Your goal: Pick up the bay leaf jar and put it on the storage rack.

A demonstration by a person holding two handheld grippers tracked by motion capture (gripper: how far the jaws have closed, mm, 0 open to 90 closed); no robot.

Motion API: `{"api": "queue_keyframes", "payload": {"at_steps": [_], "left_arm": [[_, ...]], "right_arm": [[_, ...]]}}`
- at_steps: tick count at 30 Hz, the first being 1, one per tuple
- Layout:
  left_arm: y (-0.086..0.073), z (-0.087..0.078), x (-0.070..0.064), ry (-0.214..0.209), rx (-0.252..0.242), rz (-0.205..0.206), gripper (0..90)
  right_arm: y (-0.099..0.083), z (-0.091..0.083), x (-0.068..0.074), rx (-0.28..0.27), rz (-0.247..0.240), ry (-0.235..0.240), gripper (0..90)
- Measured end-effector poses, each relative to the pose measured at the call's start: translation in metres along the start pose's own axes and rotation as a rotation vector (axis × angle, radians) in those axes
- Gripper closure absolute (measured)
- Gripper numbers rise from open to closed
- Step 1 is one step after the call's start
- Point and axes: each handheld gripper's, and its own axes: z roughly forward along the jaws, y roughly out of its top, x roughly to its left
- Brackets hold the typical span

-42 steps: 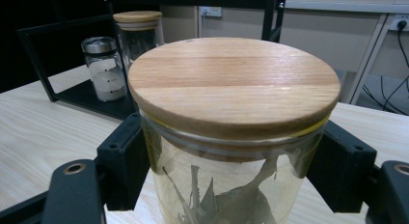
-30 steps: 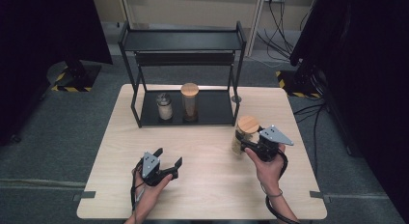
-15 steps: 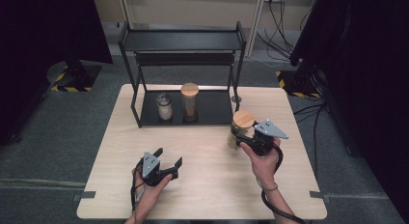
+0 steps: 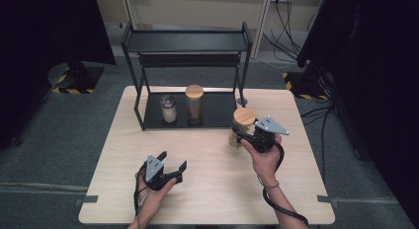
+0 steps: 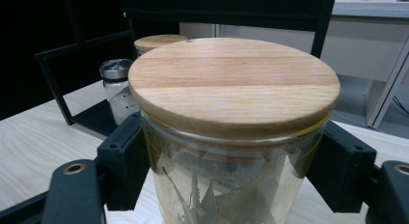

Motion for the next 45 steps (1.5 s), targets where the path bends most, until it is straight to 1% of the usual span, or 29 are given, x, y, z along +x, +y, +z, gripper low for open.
{"api": "queue_keyframes", "payload": {"at_steps": [13, 36, 45], "left_arm": [[0.0, 0.0, 0.0, -0.001, 0.0, 0.002, 13.0], [0.0, 0.0, 0.0, -0.002, -0.001, 0.0, 13.0], [0.0, 0.0, 0.001, -0.003, -0.001, -0.002, 13.0]], "right_arm": [[0.007, 0.02, 0.007, 0.004, 0.001, 0.013, 25.2], [0.023, 0.046, 0.007, 0.001, 0.007, -0.007, 25.2], [0.028, 0.057, 0.008, 0.006, -0.002, -0.014, 25.2]]}}
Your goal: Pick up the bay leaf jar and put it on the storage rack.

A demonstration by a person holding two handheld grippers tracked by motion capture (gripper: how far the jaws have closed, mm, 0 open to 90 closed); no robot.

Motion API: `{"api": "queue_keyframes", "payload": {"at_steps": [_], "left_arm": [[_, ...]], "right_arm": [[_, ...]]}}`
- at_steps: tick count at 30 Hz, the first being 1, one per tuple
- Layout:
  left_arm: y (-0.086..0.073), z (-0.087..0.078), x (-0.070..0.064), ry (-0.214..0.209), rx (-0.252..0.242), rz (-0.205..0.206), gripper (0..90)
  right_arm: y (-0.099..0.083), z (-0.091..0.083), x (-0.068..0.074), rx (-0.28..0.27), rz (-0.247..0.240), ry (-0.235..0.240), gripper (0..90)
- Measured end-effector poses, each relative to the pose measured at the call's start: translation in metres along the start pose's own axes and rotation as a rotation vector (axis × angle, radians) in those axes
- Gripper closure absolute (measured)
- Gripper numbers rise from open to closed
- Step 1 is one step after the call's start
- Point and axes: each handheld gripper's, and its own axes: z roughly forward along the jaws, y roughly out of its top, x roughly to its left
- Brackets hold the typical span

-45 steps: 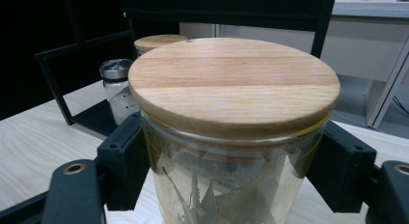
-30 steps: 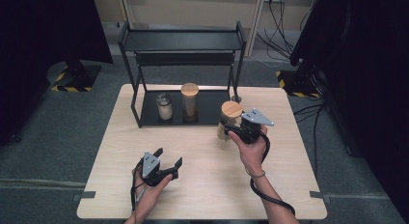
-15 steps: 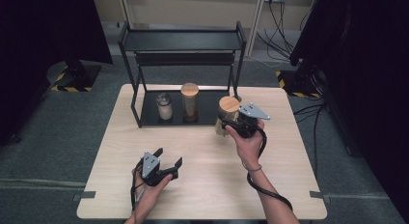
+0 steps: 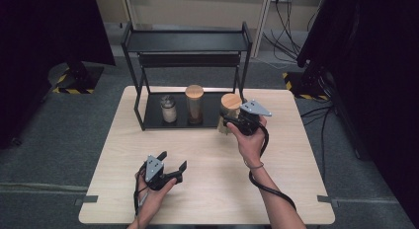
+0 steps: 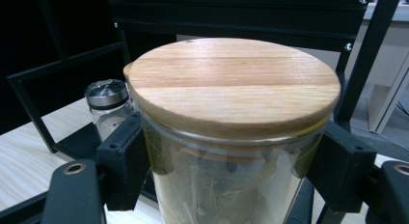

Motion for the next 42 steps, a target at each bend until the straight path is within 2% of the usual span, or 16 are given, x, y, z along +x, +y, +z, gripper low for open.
{"api": "queue_keyframes", "payload": {"at_steps": [42], "left_arm": [[0.0, 0.0, 0.0, -0.002, 0.001, 0.004, 13.0]], "right_arm": [[0.015, 0.042, -0.005, 0.032, 0.006, -0.04, 25.2]]}}
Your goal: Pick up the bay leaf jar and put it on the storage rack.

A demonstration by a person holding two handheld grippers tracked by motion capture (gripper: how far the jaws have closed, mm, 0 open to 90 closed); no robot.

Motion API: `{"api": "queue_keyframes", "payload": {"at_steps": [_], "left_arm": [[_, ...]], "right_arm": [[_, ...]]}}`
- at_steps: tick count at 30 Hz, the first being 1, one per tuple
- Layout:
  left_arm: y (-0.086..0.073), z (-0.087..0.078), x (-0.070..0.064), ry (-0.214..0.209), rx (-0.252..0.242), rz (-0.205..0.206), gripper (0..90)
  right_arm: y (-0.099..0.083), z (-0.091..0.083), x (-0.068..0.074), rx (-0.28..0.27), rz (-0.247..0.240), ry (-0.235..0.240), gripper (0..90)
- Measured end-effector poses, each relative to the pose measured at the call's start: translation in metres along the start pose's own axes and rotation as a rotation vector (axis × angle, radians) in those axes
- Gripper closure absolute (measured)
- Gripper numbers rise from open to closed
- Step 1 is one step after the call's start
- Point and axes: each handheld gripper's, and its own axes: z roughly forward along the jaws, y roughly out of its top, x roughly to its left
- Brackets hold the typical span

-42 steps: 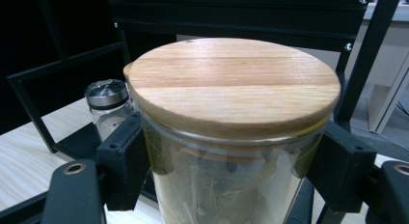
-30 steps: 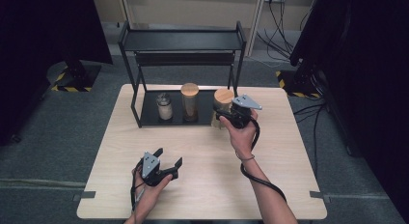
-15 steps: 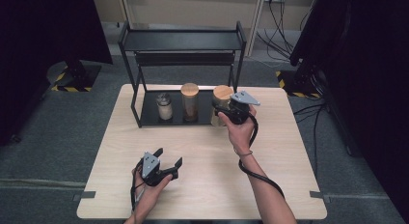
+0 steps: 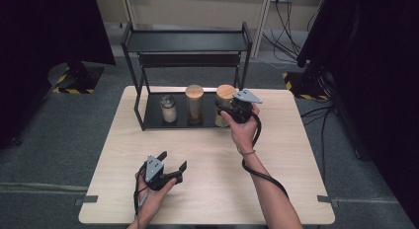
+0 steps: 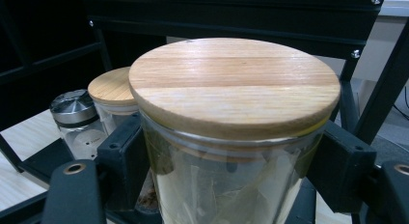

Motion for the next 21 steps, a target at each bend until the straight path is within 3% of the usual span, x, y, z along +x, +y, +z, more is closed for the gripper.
{"api": "queue_keyframes", "payload": {"at_steps": [21], "left_arm": [[0.0, 0.0, 0.0, -0.005, -0.001, -0.01, 13.0]], "right_arm": [[0.002, 0.021, -0.006, 0.024, 0.015, -0.021, 25.2]]}}
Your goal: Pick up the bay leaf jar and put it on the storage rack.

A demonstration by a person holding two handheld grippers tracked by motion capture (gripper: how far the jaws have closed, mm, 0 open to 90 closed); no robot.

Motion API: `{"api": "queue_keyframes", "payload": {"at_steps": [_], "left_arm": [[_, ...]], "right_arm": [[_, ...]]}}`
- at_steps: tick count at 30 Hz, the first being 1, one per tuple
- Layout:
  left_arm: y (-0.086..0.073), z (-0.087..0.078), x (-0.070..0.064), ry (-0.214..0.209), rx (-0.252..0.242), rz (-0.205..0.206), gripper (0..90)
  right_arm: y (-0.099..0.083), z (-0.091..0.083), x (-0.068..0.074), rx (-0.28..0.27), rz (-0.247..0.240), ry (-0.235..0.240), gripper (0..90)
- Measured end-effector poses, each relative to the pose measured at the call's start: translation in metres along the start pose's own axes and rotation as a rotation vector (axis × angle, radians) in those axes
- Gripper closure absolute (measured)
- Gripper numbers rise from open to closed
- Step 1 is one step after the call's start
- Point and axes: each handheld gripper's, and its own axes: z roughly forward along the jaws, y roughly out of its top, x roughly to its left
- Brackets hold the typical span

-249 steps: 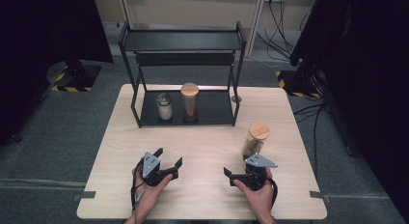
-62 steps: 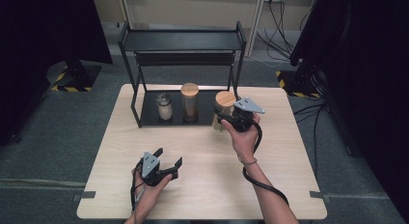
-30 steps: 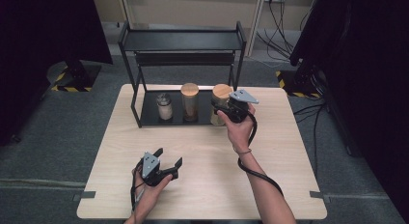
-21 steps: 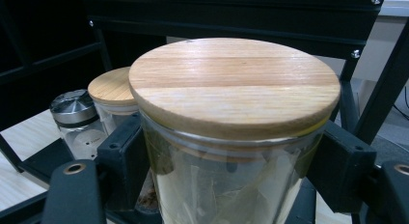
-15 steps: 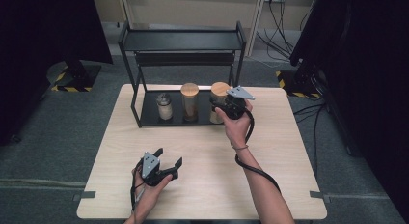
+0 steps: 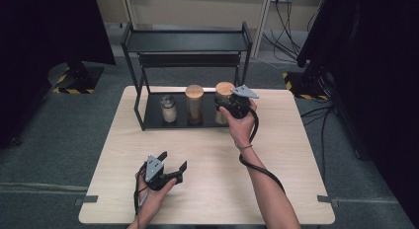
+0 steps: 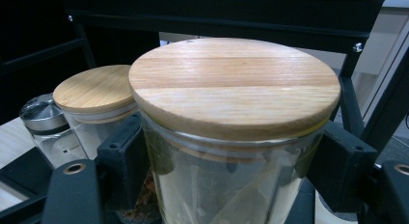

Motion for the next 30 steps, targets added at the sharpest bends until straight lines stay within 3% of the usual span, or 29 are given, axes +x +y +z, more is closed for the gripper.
{"api": "queue_keyframes", "payload": {"at_steps": [30], "left_arm": [[0.0, 0.0, -0.001, -0.005, 0.003, 0.008, 13.0]], "right_arm": [[0.002, 0.028, -0.004, 0.035, 0.0, -0.031, 25.2]]}}
